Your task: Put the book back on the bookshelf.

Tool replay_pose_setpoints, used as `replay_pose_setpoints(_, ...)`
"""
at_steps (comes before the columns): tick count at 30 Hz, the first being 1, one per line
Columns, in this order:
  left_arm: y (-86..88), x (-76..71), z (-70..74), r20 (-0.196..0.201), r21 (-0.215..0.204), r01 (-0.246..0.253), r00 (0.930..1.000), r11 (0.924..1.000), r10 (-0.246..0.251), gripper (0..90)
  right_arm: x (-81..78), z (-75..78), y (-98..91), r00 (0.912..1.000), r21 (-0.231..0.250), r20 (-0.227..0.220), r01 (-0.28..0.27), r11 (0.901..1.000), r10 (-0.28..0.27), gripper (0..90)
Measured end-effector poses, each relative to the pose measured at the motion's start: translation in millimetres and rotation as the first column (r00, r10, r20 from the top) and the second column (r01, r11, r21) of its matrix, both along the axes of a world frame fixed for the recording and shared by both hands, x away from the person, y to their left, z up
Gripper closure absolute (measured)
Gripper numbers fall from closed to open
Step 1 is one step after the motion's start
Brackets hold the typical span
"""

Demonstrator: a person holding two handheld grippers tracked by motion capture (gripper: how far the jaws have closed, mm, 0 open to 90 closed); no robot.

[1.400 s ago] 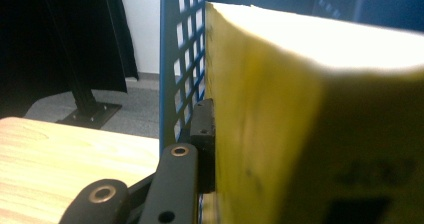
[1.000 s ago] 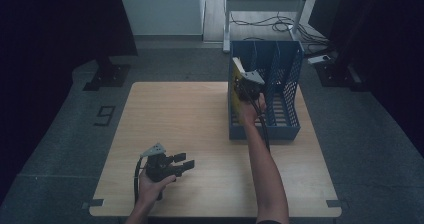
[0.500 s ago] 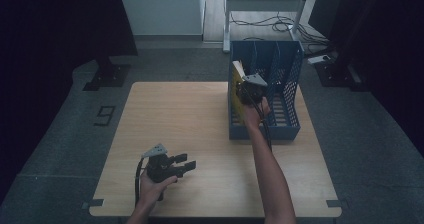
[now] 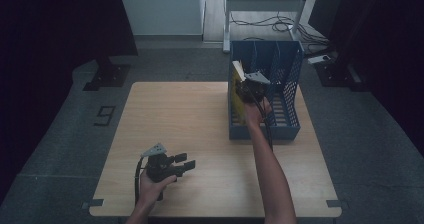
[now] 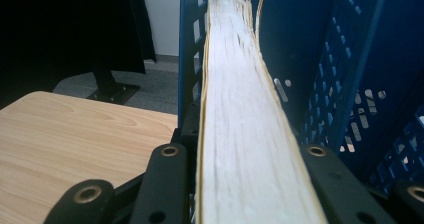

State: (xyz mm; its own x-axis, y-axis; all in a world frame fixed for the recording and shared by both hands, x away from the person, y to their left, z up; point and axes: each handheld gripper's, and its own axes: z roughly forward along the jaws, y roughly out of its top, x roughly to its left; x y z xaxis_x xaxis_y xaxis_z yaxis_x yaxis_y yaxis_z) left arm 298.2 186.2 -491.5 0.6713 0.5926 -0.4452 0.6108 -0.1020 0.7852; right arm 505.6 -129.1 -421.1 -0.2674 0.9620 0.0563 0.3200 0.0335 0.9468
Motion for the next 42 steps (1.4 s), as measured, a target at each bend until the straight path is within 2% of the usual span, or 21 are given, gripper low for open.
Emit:
replay_pose_setpoints(5,-3.2,-0.4,-1.1,-0.003,0.007,0.009,1.0,0.9999,-0.009,40.4,0.0,0.5,-2.2,1.0,-0.002,-0.007,0.003,1.0,-0.003,72.8)
replay_pose_setpoints(11,-3.1,-0.2,-1.0,-0.003,0.004,0.007,1.0,1.0,-0.007,40.5,0.4,4.7,2.9,0.9992,-0.054,-0.023,0.031,0.998,-0.033,74.6)
replay_pose_setpoints(16,-1.7,0.5,-0.8,-0.002,0.0,0.004,1.0,1.0,-0.004,40.6,7.4,6.4,5.2,0.9976,-0.052,-0.007,0.068,0.9963,-0.068,74.6)
replay_pose_setpoints(20,1.0,1.3,-1.0,-0.003,-0.001,-0.001,1.0,1.0,0.001,40.5,14.5,10.2,7.5,0.9954,-0.043,0.03,0.093,0.9948,-0.092,74.6)
replay_pose_setpoints(24,3.2,2.3,-1.3,-0.005,-0.002,-0.007,1.0,1.0,0.007,40.6,24.1,11.7,11.5,0.9951,-0.034,0.024,0.097,0.9947,-0.096,74.6)
replay_pose_setpoints(29,5.8,2.8,-0.8,-0.001,-0.004,-0.011,0.9999,0.9999,0.011,40.8,31.0,4.1,17.3,0.9938,-0.05,0.015,0.11,0.9926,-0.11,74.5)
replay_pose_setpoints(32,6.6,2.7,-0.5,0.0,-0.003,-0.017,0.9999,0.9999,0.017,41.3,31.1,0.3,18.8,0.9938,-0.041,0.017,0.111,0.993,-0.11,74.5)
replay_pose_setpoints(38,4.3,1.6,-0.6,0.002,-0.002,-0.008,1.0,1.0,0.008,41.4,32.1,2.5,17.3,0.9931,-0.028,0.023,0.116,0.9929,-0.115,74.5)
replay_pose_setpoints(42,3.4,1.4,-0.4,0.005,-0.003,-0.007,1.0,1.0,0.007,41.8,34.1,1.6,19.6,0.993,-0.041,0.024,0.116,0.9924,-0.115,74.5)
